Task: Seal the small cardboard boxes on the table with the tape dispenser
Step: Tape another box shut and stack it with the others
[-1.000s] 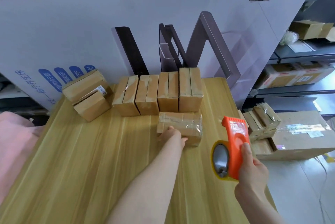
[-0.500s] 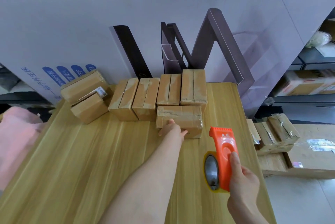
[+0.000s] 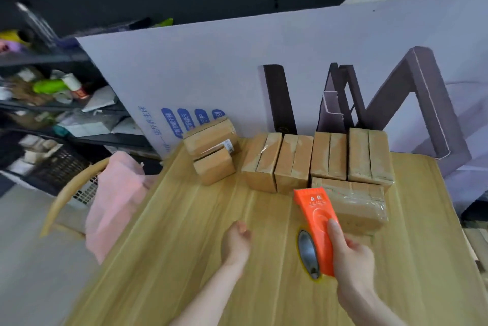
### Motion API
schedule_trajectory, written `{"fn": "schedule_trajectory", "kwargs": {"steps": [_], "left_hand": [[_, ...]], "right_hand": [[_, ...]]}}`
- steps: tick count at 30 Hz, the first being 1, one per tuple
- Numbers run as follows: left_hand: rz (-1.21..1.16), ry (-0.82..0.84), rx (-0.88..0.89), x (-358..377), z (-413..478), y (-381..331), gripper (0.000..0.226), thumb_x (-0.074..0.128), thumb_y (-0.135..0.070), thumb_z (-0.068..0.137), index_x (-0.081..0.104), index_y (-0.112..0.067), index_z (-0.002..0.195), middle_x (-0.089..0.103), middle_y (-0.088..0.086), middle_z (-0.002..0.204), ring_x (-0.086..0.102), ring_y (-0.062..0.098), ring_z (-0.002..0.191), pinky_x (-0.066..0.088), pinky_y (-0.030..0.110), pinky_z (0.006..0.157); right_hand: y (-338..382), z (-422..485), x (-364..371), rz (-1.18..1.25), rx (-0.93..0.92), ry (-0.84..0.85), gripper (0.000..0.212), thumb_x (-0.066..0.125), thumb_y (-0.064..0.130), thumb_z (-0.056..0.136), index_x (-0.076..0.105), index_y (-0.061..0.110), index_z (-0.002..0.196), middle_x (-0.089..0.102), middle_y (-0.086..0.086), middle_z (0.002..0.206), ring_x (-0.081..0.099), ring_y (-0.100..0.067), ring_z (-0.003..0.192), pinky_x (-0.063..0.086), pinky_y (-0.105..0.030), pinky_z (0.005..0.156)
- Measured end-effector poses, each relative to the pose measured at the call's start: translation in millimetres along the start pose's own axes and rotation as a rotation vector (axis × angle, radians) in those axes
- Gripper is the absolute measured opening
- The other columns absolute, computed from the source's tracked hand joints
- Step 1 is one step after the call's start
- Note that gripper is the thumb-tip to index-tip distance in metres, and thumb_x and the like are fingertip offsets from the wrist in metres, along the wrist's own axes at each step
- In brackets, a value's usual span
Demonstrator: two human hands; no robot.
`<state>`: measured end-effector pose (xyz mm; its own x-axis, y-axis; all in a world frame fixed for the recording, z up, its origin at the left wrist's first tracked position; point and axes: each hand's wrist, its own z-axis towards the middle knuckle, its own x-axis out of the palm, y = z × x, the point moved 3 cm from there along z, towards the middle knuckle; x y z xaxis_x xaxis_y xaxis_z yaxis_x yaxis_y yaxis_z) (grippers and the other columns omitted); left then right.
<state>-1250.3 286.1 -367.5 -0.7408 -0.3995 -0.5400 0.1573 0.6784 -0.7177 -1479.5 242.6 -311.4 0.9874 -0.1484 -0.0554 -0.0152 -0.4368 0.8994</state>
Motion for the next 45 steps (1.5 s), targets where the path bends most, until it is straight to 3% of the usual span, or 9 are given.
{"fn": "schedule_trajectory", "kwargs": {"steps": [8,12,17,21,25,31,35,39,45], "left_hand": [[0.425,-0.145,0.396,-123,128,-28,0.039,0.043,-0.014,0.099,0.050,-0.017,0.137,0.057,0.004,0.132,0.054,0.021,0.120,0.040,0.027,0.097],[0.533,-0.104,0.706,-129,197,-63,0.035,0.040,-0.015,0.100,0.052,-0.009,0.132,0.053,0.008,0.136,0.049,0.024,0.125,0.039,0.032,0.103],[0.806,-0.008,0.931,-110,254,-81,0.049,0.042,-0.025,0.101,0.032,-0.004,0.144,0.029,0.013,0.154,0.020,0.026,0.144,0.017,0.035,0.118],[1.005,0.027,0.852,-88,287,-63,0.079,0.048,-0.043,0.096,0.007,-0.004,0.152,0.007,0.014,0.160,0.005,0.026,0.148,0.010,0.045,0.120],[1.087,-0.028,0.870,-76,299,-45,0.074,0.045,-0.034,0.099,0.001,-0.007,0.152,-0.003,0.013,0.161,-0.003,0.025,0.148,0.001,0.044,0.120],[1.020,0.008,0.968,-78,285,-36,0.069,0.046,-0.030,0.099,0.007,-0.010,0.153,0.004,0.007,0.161,0.001,0.021,0.148,-0.001,0.039,0.119],[0.912,0.117,1.130,-83,258,-21,0.070,0.066,-0.037,0.085,0.034,-0.023,0.146,0.027,0.001,0.156,0.024,0.020,0.144,0.022,0.039,0.113],[1.018,0.227,0.919,-95,269,-26,0.076,0.063,-0.047,0.084,0.020,-0.038,0.146,0.013,0.015,0.157,0.014,0.033,0.144,0.010,0.056,0.113],[1.111,0.145,0.794,-73,200,-2,0.086,0.059,-0.056,0.084,0.009,-0.034,0.151,0.030,0.016,0.142,0.039,0.034,0.122,0.032,0.046,0.100]], "right_hand": [[9,-20,128,-0.026,-0.095,0.000,0.047,0.063,0.040,0.089,0.065,0.002,0.061,0.057,-0.003,0.038,0.050,-0.008,0.029,0.039,-0.020,0.035],[6,-15,179,-0.071,-0.094,-0.050,0.051,0.065,0.046,0.086,0.066,0.001,0.062,0.055,-0.003,0.042,0.050,-0.017,0.042,0.039,-0.029,0.048],[6,-10,224,-0.067,-0.070,-0.092,0.053,0.064,0.048,0.084,0.066,0.001,0.062,0.057,-0.010,0.050,0.049,-0.017,0.043,0.039,-0.028,0.043],[9,-7,241,-0.031,-0.051,-0.104,0.049,0.065,0.042,0.086,0.066,0.000,0.061,0.057,-0.010,0.044,0.050,-0.014,0.030,0.037,-0.020,0.030],[14,-5,250,-0.015,-0.071,-0.124,0.047,0.064,0.036,0.088,0.063,0.000,0.057,0.055,-0.011,0.040,0.049,-0.015,0.027,0.036,-0.018,0.027],[19,-11,248,-0.011,-0.080,-0.138,0.046,0.064,0.034,0.090,0.062,0.005,0.054,0.051,-0.003,0.037,0.045,-0.011,0.026,0.034,-0.016,0.026],[21,-21,232,0.004,-0.088,-0.141,0.047,0.064,0.034,0.090,0.061,0.002,0.056,0.052,-0.002,0.038,0.046,-0.010,0.027,0.035,-0.016,0.026],[21,-33,206,0.014,-0.095,-0.151,0.047,0.064,0.034,0.090,0.060,0.000,0.057,0.052,-0.003,0.038,0.046,-0.011,0.027,0.034,-0.016,0.026],[24,-54,147,0.046,-0.104,-0.139,0.046,0.064,0.033,0.090,0.061,0.001,0.058,0.053,-0.002,0.037,0.046,-0.010,0.025,0.033,-0.016,0.026]]}}
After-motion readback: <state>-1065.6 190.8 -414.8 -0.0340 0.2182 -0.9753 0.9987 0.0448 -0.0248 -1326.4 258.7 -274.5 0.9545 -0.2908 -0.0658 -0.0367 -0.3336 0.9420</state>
